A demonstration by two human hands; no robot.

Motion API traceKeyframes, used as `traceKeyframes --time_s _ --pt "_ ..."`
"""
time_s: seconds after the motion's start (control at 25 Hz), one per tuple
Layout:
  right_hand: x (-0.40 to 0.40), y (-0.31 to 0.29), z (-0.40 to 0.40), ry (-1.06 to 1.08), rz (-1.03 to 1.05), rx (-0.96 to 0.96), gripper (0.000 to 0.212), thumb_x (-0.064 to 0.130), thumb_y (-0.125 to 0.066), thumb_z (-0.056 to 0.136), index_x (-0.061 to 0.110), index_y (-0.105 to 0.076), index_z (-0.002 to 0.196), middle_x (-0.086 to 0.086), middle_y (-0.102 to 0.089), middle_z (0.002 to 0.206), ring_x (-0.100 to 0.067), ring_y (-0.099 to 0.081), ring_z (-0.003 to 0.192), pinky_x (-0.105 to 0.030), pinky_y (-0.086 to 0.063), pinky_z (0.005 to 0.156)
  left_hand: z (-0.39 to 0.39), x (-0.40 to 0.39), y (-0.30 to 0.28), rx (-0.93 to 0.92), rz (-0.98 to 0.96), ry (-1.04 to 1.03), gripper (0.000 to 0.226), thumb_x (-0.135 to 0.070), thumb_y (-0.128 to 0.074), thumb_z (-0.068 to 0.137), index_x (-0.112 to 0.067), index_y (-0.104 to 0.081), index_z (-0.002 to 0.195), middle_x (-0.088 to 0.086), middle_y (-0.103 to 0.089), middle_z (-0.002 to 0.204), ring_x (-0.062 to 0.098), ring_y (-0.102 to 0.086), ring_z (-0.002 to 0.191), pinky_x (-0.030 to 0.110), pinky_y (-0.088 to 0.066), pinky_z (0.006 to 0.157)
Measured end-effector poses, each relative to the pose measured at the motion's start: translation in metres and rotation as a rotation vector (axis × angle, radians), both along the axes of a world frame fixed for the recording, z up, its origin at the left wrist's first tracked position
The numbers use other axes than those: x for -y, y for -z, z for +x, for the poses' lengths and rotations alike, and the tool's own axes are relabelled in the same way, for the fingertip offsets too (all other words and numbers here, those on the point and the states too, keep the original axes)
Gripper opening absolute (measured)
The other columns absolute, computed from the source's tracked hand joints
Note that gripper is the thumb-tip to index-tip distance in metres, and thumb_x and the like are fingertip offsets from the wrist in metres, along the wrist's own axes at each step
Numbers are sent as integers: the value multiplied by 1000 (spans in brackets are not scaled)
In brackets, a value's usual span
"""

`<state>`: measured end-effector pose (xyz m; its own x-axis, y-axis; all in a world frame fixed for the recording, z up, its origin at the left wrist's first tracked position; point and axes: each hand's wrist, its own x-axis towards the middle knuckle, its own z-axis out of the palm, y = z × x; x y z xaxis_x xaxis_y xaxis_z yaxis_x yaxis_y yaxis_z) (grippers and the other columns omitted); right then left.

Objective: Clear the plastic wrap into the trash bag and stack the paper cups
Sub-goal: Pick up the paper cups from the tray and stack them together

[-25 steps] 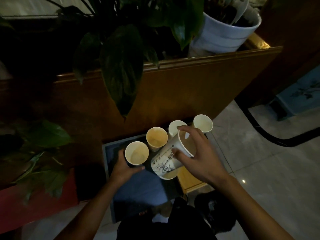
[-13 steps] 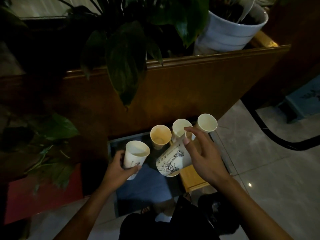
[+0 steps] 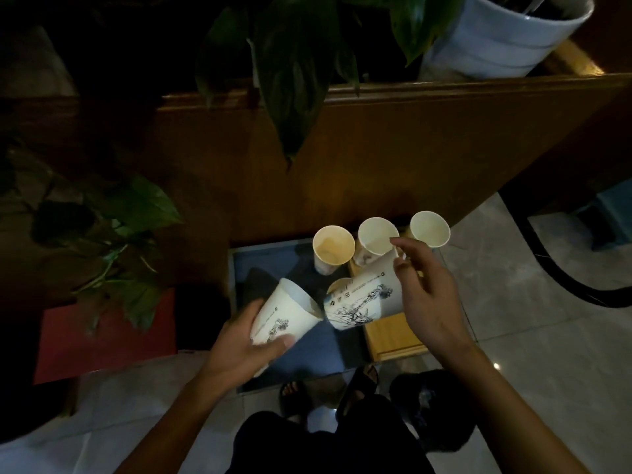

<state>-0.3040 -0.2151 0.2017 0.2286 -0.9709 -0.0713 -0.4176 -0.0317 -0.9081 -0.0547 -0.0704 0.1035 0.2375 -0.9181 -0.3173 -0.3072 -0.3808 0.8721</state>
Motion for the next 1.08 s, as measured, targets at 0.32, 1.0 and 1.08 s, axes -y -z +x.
traceKeyframes --time_s 0.32,1.0,1.08 --pt "-9 -9 -1 73 -66 61 33 49 -48 96 33 -64 120 16 -66 112 -4 -64 102 -26 -57 75 -22 6 -15 151 -47 143 85 -80 -77 49 -60 -43 125 -33 -62 109 -8 -64 94 26 -59 72" --pt "-54 -8 28 -91 38 161 31 48 -49 92 40 -64 118 17 -67 118 -9 -63 112 -42 -56 91 -40 6 -71 391 -152 214 88 -79 -76 43 -56 -39 119 -37 -49 107 -9 -57 89 25 -54 71" --pt "-56 -9 31 -100 15 140 31 49 -48 93 40 -64 118 19 -66 118 -7 -62 114 -39 -55 92 -41 6 -73 400 -168 208 82 -78 -75 43 -63 -37 114 -37 -50 107 -8 -58 88 25 -55 70"
